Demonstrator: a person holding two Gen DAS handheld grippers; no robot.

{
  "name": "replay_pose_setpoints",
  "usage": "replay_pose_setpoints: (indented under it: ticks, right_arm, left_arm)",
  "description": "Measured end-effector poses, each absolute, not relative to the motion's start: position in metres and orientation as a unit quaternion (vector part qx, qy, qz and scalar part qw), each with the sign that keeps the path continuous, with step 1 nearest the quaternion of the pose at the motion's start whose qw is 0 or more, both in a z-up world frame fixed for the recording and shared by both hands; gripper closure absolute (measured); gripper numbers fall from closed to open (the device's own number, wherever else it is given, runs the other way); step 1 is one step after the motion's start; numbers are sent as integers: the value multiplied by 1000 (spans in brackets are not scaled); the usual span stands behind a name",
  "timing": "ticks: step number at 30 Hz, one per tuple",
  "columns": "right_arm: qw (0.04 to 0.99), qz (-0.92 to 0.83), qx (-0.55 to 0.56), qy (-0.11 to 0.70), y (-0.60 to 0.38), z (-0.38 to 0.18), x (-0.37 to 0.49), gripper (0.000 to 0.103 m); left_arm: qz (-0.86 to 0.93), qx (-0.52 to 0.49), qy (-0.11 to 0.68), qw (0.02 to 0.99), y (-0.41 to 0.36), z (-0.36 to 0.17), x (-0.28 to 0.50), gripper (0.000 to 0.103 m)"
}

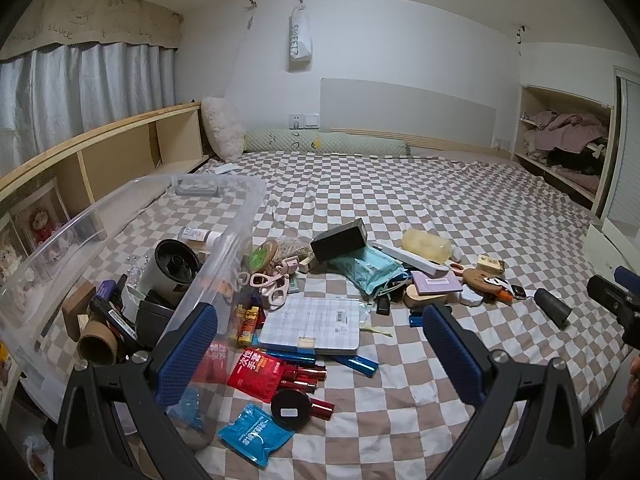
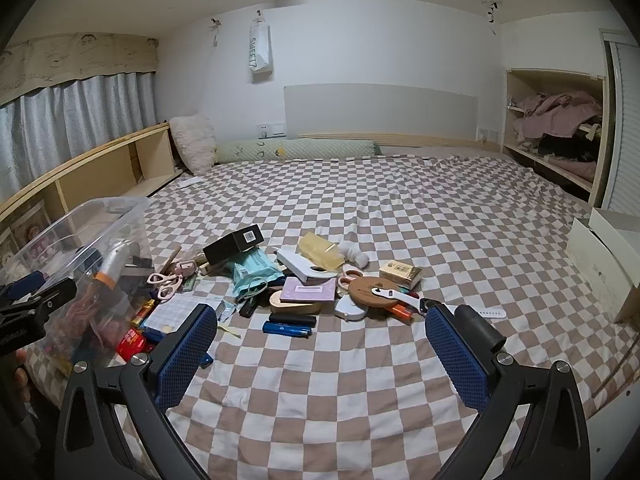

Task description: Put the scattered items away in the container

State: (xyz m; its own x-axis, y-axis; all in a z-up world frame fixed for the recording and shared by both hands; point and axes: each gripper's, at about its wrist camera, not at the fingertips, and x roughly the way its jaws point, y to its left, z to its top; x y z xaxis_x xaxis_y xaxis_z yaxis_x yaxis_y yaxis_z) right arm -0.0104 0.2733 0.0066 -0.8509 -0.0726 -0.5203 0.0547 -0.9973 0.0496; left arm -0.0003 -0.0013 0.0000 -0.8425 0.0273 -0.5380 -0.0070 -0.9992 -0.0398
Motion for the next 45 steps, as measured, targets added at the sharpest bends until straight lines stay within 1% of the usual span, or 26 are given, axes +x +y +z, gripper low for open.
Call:
replay_pose_setpoints:
  ticks: [9, 29, 38, 45]
  right_arm:
    - [32, -961, 274, -19, 274, 6, -12, 0]
    - [34, -960, 279, -21, 272, 5, -13, 0]
    - [43, -957, 286, -28, 273, -4, -18, 0]
    - [35, -957, 281, -59, 279, -16, -24, 0]
  left_arm:
    - [962, -274, 1, 4, 1, 1, 0, 0]
    - [961, -278, -4, 7, -3, -1, 0, 0]
    - [958, -286, 0, 14, -1, -11, -4, 0]
    - [953, -298, -40, 38, -1, -20, -11, 0]
